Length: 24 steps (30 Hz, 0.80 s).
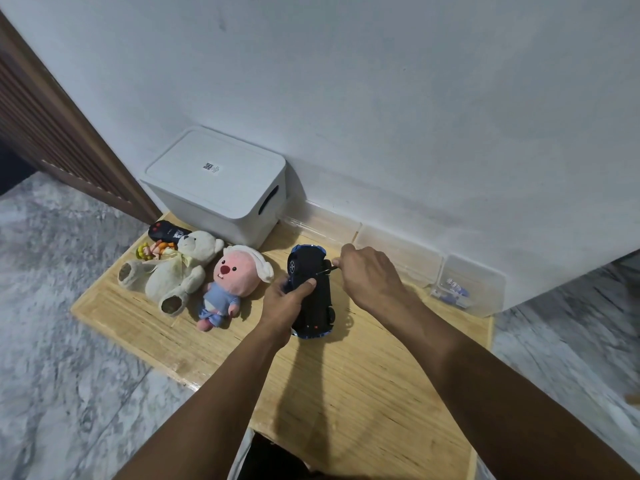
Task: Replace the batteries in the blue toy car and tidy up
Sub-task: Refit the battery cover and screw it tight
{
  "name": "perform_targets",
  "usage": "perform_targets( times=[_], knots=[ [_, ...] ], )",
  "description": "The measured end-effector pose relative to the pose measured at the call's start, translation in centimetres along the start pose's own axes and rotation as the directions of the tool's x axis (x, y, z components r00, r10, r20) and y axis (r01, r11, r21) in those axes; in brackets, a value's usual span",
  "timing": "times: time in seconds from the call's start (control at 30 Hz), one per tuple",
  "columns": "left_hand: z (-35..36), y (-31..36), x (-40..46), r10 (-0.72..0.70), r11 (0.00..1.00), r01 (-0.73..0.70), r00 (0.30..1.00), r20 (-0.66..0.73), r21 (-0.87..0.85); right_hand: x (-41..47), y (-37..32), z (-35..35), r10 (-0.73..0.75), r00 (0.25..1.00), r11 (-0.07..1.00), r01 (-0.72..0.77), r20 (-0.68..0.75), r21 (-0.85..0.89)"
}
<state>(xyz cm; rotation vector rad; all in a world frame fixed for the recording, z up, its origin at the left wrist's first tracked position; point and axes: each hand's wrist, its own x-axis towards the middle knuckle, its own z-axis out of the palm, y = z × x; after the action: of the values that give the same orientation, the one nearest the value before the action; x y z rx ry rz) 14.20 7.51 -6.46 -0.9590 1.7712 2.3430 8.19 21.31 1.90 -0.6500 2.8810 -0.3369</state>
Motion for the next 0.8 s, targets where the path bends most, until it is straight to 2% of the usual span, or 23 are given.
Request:
perform_targets(
  times=[0.13, 0.33, 0.6, 0.67, 0.8],
  knots=[
    [-0.10, -0.46, 0.13, -0.003, 1.000, 0.003, 1.000, 0.007, -0.008, -0.08, 0.05, -0.48, 0.031, 0.999, 0.997, -0.028, 0.035, -0.073],
    [-0.09, -0.45, 0.09, -0.010, 1.000, 0.010, 1.000, 0.008, -0.015, -0.27, -0.05, -0.02, 0.000, 0.999, 0.993, -0.004, 0.037, 0.119],
    [0.18, -0.43, -0.03, -0.011, 0.999, 0.012, 1.000, 0.012, -0.032, -0.33, -0.06, -0.39, 0.058, 0.998, 0.992, -0.059, -0.014, -0.108],
    [0.22, -0.43, -0.01, -0.013, 0.999, 0.014, 1.000, 0.016, -0.032, -0.33, -0.03, -0.45, 0.061, 0.998, 0.996, -0.061, -0.010, -0.070],
    [0.18, -0.59, 0.32, -0.018, 1.000, 0.018, 1.000, 0.016, -0.014, -0.33, 0.10, 0.06, 0.018, 1.000, 0.991, -0.015, -0.025, 0.130]
  ],
)
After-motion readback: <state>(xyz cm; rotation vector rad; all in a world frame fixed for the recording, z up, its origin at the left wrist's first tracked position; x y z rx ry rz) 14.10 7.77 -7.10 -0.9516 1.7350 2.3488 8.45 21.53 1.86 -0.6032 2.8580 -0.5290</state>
